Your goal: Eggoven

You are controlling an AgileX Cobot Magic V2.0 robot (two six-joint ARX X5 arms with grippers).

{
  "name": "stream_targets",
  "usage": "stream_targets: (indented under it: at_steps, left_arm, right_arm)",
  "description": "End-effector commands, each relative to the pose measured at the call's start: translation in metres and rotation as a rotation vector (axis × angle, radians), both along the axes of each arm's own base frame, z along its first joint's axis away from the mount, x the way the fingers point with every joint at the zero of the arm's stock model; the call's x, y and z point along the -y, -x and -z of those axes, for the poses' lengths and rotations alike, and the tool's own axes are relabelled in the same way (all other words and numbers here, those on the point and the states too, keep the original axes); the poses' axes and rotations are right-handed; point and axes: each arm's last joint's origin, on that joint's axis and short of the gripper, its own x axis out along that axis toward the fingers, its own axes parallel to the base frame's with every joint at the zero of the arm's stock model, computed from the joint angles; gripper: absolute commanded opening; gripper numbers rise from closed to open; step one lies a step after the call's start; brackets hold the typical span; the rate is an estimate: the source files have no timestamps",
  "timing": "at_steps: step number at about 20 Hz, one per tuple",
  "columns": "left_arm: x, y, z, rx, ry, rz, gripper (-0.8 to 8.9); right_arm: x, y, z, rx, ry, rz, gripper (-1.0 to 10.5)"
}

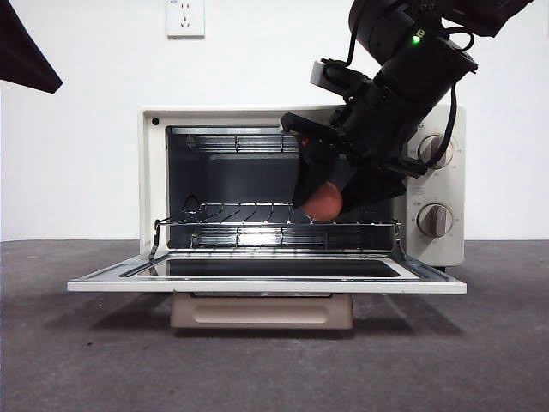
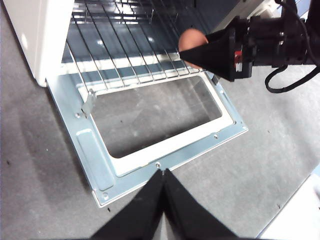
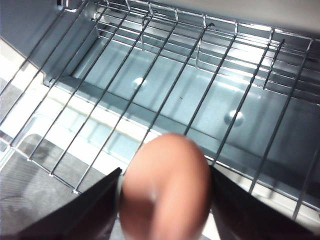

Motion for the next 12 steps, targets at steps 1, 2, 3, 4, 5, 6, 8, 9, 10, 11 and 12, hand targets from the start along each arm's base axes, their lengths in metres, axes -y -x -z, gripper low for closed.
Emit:
stream_targets:
  at_steps: [1,2,3,4,5,6,8,9,10,11,12]
  left_arm:
    - [0.001,-0.001,-0.001,0.012,0.003,0.006,0.06]
    - [0.001,-0.001,-0.001,0.012,0.003,0.006,0.06]
    - [0.001,-0.001,-0.001,0.012,0.003,0.006,0.06]
    - [0.001,-0.001,-0.001,0.012,0.003,0.006,0.06]
    - [0.001,-0.001,-0.001,0.012,0.003,0.006,0.06]
    - [0.001,-0.001,-0.001,0.012,0.003,0.006,0.06]
    - [0.001,-0.001,-0.001,0.012,0.002,0.006,0.06]
    - [0.001,-0.001,-0.001,0.012,0.002,0.006,0.06]
    - [0.001,-0.001,-0.001,0.012,0.002,0.006,0.06]
    - [0.001,-0.002,-0.001,0.012,0.003,0.006,0.06]
    - [0.001,-0.002,-0.001,0.015,0.003,0.006,0.06]
  right_arm:
    - [-0.004,-0.001,0.004,-0.013,0.003,0.003,3.1]
    - [-0.004,-0.001,0.002,-0.008,0.001,0.004,3.1]
    - [-0.004,-0.001,0.001,-0.004,0.001,0.007,3.1]
    - [-0.003,0.0,-0.002,0.0,-0.001,0.007,3.1]
    - [-0.003,0.001,-0.003,0.003,-0.003,0.007,3.1]
    - [-0.003,0.001,-0.006,0.007,-0.006,0.007,3.1]
    - [-0.001,0.004,-0.011,0.016,-0.01,0.009,3.1]
    - [-0.001,0.005,-0.014,0.022,-0.013,0.008,3.1]
    - [0.0,0.006,-0.018,0.03,-0.018,0.008,3.1]
    - [0.002,0.008,-0.023,0.04,-0.021,0.011,3.1]
    - [0.003,0.011,-0.028,0.05,-0.027,0.011,3.1]
